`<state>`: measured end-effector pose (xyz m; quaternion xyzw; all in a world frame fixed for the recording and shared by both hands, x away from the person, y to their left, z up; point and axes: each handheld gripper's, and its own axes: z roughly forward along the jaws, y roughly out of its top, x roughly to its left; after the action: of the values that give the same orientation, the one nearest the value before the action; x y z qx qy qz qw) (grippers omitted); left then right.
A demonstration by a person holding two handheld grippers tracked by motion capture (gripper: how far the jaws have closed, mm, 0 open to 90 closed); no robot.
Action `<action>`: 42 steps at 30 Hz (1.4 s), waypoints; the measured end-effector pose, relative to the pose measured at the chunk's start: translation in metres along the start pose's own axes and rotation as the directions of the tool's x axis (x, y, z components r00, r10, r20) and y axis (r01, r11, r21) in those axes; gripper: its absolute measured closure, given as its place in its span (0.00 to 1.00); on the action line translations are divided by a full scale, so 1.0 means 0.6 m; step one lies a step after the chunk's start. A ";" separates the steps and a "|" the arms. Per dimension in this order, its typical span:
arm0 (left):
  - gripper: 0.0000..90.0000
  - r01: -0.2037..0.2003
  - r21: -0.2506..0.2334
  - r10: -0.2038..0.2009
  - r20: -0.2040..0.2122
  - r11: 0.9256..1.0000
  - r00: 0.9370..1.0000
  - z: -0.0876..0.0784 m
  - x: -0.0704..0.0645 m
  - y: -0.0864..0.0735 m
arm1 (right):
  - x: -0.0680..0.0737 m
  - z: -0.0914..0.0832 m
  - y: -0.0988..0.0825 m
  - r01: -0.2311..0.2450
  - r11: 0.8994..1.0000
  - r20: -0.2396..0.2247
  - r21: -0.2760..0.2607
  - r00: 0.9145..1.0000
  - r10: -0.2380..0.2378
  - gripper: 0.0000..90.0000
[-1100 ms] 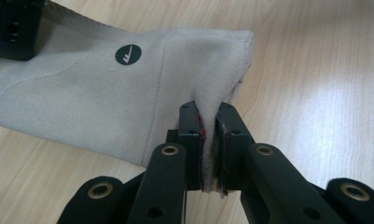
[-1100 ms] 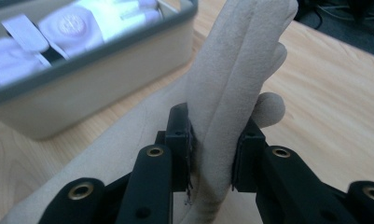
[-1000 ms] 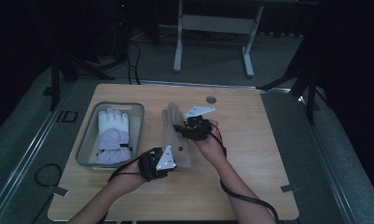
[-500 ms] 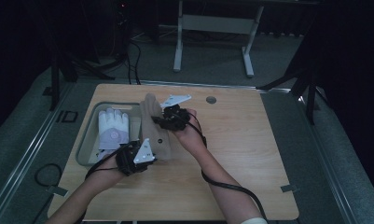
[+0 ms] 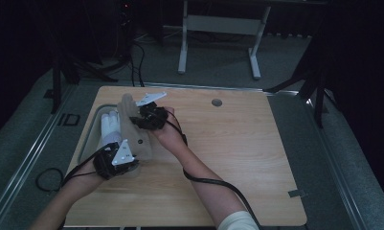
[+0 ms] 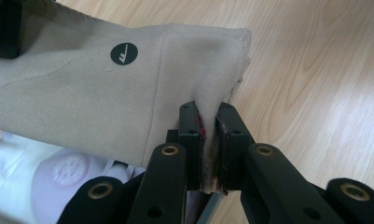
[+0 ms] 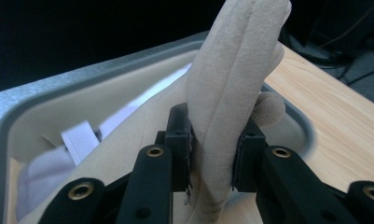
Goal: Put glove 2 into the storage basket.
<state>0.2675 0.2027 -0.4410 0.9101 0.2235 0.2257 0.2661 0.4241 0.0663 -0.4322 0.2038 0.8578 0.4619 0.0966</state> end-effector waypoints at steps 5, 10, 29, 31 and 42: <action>0.92 0.031 0.015 -0.030 -0.016 0.999 0.999 -0.018 0.017 -0.029 | 0.020 0.035 0.023 0.026 1.000 -0.021 0.006 0.999 -0.026 0.81; 0.92 0.070 0.016 -0.069 -0.036 0.997 0.997 -0.032 0.029 -0.054 | 0.034 0.063 0.043 0.042 0.999 -0.038 0.011 0.998 -0.042 0.81; 0.91 0.145 0.050 -0.145 0.005 0.988 0.989 0.001 0.049 -0.092 | 0.024 0.148 0.005 -0.013 0.989 -0.033 0.145 0.999 0.018 0.79; 0.91 0.149 0.053 -0.150 0.012 0.987 0.989 0.002 0.050 -0.092 | 0.021 0.147 0.004 -0.021 0.989 -0.037 0.147 0.999 0.027 0.76; 0.67 0.204 0.036 -0.204 0.004 0.978 0.979 -0.012 0.053 -0.087 | 0.005 0.100 0.009 -0.016 0.992 -0.054 0.124 0.998 0.023 0.28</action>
<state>0.2740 0.2617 -0.4572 0.8877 0.3186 0.1898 0.2727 0.4441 0.1151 -0.4608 0.2051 0.8850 0.4143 0.0556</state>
